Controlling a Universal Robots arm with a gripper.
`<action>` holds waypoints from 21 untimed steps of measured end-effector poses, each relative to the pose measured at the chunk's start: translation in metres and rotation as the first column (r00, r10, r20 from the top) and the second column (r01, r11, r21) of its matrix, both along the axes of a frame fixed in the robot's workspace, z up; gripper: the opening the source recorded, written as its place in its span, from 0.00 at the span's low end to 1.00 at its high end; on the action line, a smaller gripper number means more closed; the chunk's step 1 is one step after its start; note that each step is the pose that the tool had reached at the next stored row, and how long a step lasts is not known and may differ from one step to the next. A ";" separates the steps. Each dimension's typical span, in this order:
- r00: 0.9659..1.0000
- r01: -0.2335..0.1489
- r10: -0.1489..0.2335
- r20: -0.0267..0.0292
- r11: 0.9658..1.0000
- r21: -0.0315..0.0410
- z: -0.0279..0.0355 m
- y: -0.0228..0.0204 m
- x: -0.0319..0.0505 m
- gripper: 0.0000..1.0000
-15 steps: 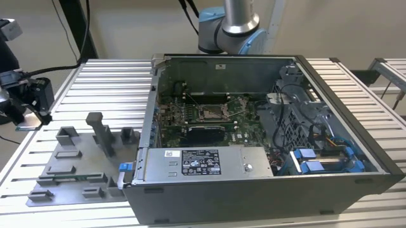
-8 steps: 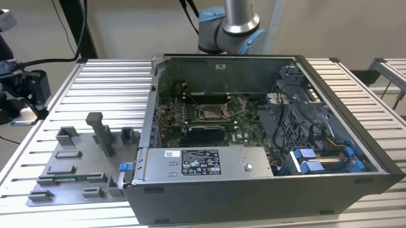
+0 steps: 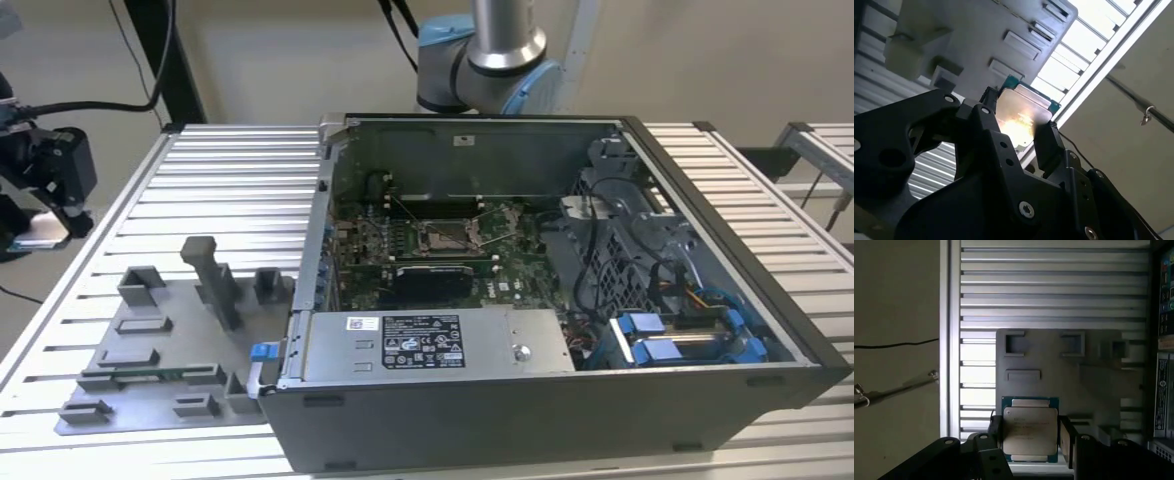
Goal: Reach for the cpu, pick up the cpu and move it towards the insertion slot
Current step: 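Pick up the cpu and move it towards the insertion slot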
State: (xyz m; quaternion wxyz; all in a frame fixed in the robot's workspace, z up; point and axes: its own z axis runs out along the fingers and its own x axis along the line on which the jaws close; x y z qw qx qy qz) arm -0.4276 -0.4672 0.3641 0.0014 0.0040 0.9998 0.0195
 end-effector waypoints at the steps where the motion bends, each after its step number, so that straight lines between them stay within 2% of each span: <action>1: 1.000 -0.001 0.001 0.000 1.000 0.000 0.0019 0.0000 0.0000 0.00; 5: 1.000 -0.006 0.006 0.000 1.000 0.000 0.0079 0.0001 0.0000 0.00; 17: 1.000 -0.006 0.006 -0.004 1.000 0.000 0.0080 0.0001 0.0004 0.00; 21: 1.000 -0.006 0.006 -0.004 1.000 0.000 0.0081 0.0001 0.0071 0.00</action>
